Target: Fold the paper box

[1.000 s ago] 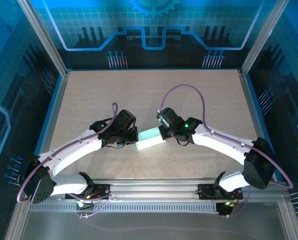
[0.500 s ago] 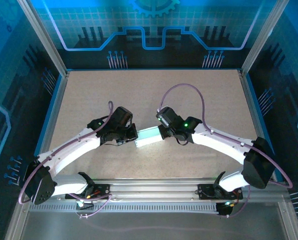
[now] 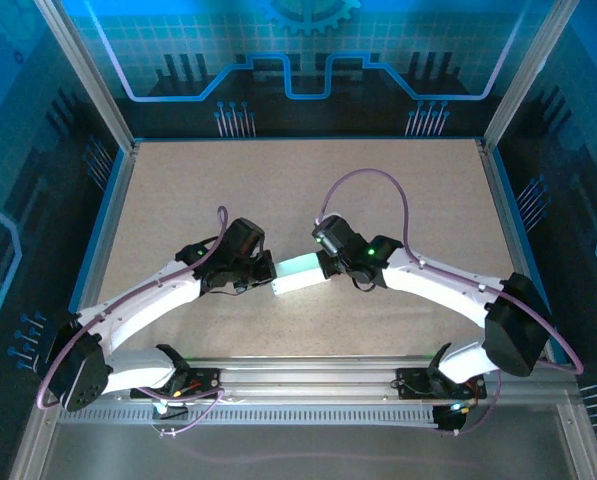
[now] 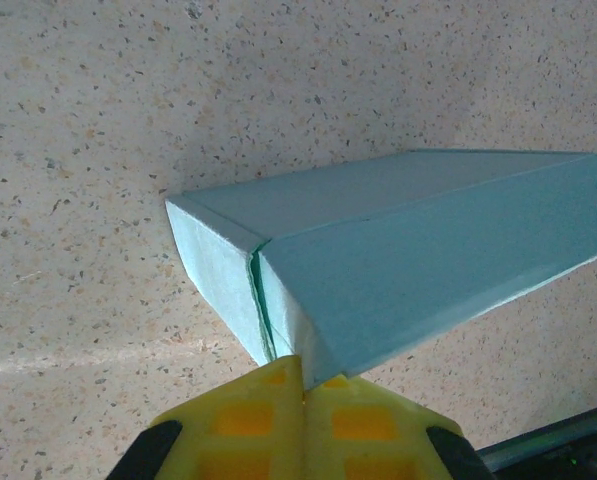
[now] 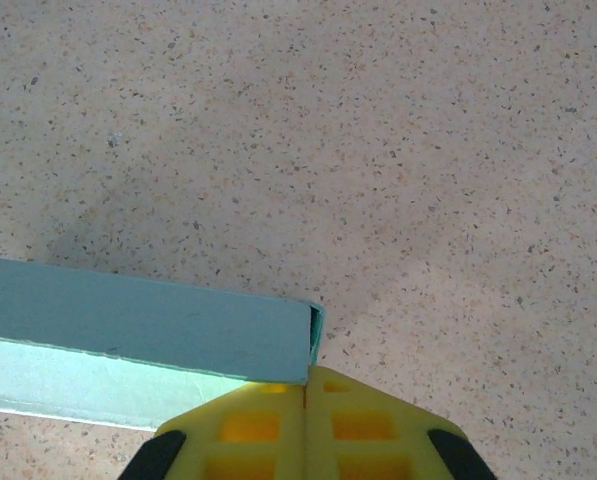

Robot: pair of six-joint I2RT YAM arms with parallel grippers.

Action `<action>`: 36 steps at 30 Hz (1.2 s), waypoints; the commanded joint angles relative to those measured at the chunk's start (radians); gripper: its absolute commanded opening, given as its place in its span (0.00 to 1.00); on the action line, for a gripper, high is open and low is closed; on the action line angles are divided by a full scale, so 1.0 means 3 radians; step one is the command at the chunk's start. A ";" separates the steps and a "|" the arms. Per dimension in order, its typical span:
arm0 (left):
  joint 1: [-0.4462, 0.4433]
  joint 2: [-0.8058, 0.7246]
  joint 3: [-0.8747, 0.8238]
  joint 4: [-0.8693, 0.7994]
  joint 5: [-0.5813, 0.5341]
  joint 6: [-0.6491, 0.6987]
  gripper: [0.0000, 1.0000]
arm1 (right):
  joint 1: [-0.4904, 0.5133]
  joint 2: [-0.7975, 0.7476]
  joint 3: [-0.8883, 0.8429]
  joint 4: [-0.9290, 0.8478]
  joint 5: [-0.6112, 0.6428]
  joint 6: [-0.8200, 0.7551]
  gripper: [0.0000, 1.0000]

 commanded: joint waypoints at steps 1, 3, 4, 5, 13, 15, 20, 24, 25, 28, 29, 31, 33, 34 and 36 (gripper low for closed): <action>0.0015 0.0101 -0.0169 -0.0005 0.0133 0.0068 0.00 | 0.0069 0.0057 -0.0166 0.0154 -0.0014 0.0066 0.00; 0.0018 0.0137 -0.0215 0.0014 0.0146 0.0077 0.00 | 0.0072 0.0048 -0.0256 0.0239 -0.0021 0.0068 0.00; 0.0018 0.0143 -0.0235 0.0013 0.0140 0.0077 0.00 | 0.0073 0.0038 -0.0305 0.0288 -0.0031 0.0061 0.00; 0.0016 0.0147 -0.0258 0.0028 0.0135 0.0076 0.00 | 0.0072 0.0027 -0.0355 0.0355 -0.0039 0.0053 0.00; 0.0015 0.0177 -0.0293 0.0103 0.0167 0.0108 0.04 | 0.0071 0.0012 -0.0413 0.0464 -0.0080 0.0005 0.00; 0.0015 0.0127 -0.0236 0.0060 0.0170 0.0129 0.19 | 0.0072 0.0006 -0.0399 0.0440 -0.0039 0.0008 0.00; 0.0018 -0.0061 -0.0064 -0.0133 0.0151 0.0174 0.45 | 0.0071 0.0050 -0.0365 0.0369 0.0041 0.0025 0.00; 0.0021 -0.0195 -0.0021 -0.0170 0.0104 0.0094 0.62 | 0.0072 0.0087 -0.0350 0.0377 0.0043 0.0027 0.00; 0.0021 -0.0244 -0.0062 -0.0093 0.0096 0.0008 0.65 | 0.0071 0.0093 -0.0355 0.0384 0.0034 0.0037 0.00; 0.0080 -0.0360 -0.0249 0.0295 0.0222 -0.0318 0.70 | 0.0070 0.0102 -0.0346 0.0388 0.0025 0.0034 0.00; 0.0111 -0.0388 -0.0298 0.0406 0.0261 -0.0403 0.71 | 0.0073 0.0103 -0.0346 0.0385 0.0028 0.0039 0.00; 0.0163 -0.0429 -0.0363 0.0552 0.0288 -0.0546 0.75 | 0.0073 0.0098 -0.0349 0.0372 0.0036 0.0039 0.00; 0.0227 -0.0433 -0.0394 0.0636 0.0305 -0.0656 0.75 | 0.0071 0.0093 -0.0346 0.0369 0.0033 0.0040 0.00; 0.0272 -0.0432 -0.0422 0.0692 0.0334 -0.0716 0.75 | 0.0070 0.0093 -0.0345 0.0369 0.0032 0.0038 0.00; 0.0337 -0.0423 -0.0475 0.0785 0.0377 -0.0808 0.74 | 0.0069 0.0095 -0.0336 0.0360 0.0032 0.0040 0.00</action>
